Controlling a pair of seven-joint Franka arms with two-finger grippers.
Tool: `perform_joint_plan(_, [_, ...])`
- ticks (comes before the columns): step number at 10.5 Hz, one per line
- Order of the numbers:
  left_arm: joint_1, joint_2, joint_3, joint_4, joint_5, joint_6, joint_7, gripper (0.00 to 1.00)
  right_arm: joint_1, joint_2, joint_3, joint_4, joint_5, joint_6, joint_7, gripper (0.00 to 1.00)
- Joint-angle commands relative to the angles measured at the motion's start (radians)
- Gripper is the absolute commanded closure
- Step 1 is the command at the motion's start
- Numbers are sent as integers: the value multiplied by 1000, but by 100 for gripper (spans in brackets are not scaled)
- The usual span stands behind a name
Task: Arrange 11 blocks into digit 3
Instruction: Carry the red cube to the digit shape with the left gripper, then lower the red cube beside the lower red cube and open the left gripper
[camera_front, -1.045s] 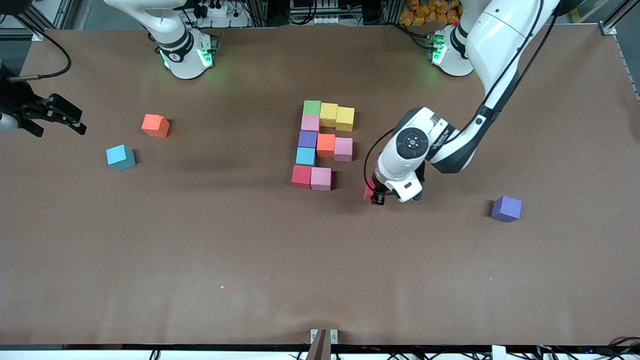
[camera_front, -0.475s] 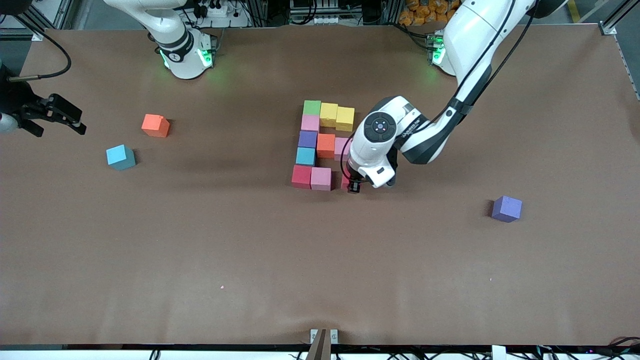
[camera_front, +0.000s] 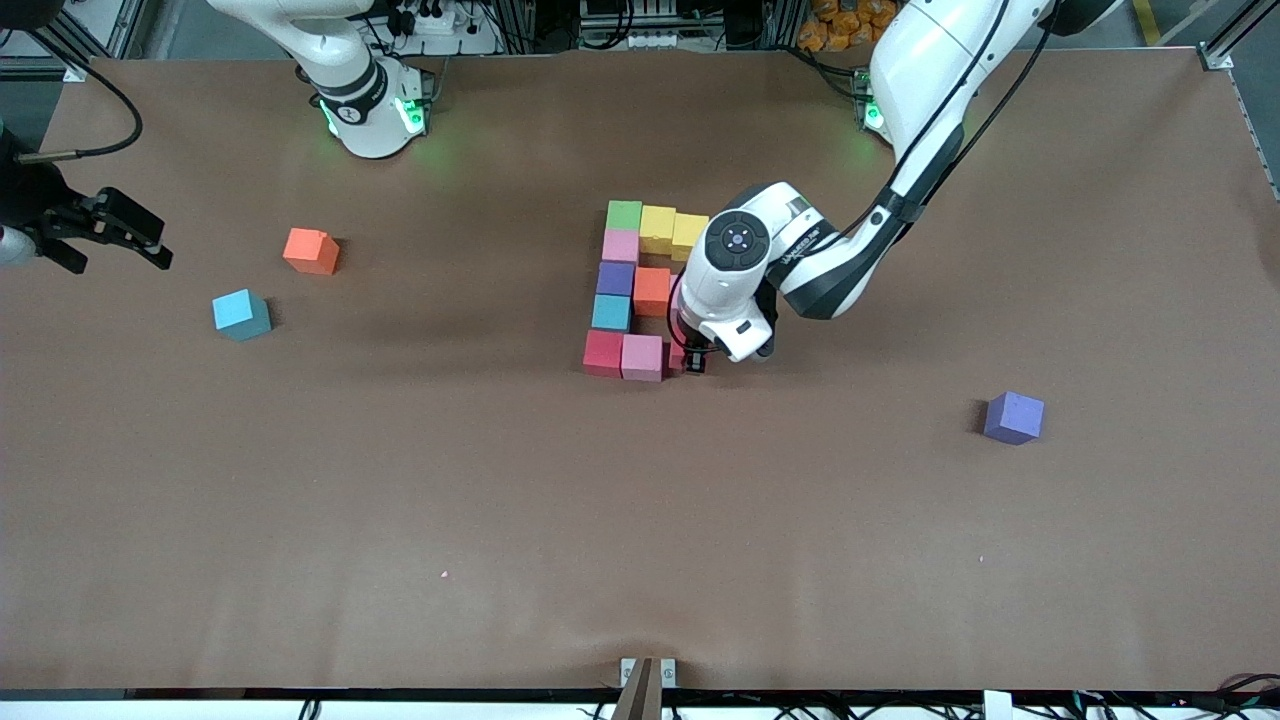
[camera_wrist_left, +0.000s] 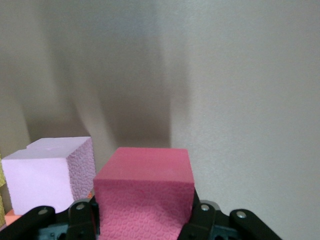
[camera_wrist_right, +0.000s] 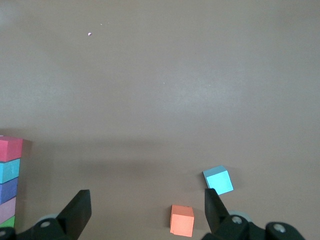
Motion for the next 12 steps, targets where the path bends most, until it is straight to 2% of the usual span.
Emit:
perform_joint_plan(1, [-5, 4, 10, 10, -1, -18, -16, 87, -17, -16, 11, -8, -4, -4, -9, 0])
perform_joint_plan(5, [-11, 44, 10, 27, 15, -9, -50, 87, -17, -16, 11, -8, 0, -6, -3, 0])
perform_joint_plan(8, [-23, 121, 10, 108, 98, -7, -114, 88, -17, -16, 11, -8, 0, -7, -3, 0])
perform_joint_plan(12, [-54, 127, 38, 116, 98, -4, -120, 88, -17, -16, 11, -8, 2, -6, -6, 0])
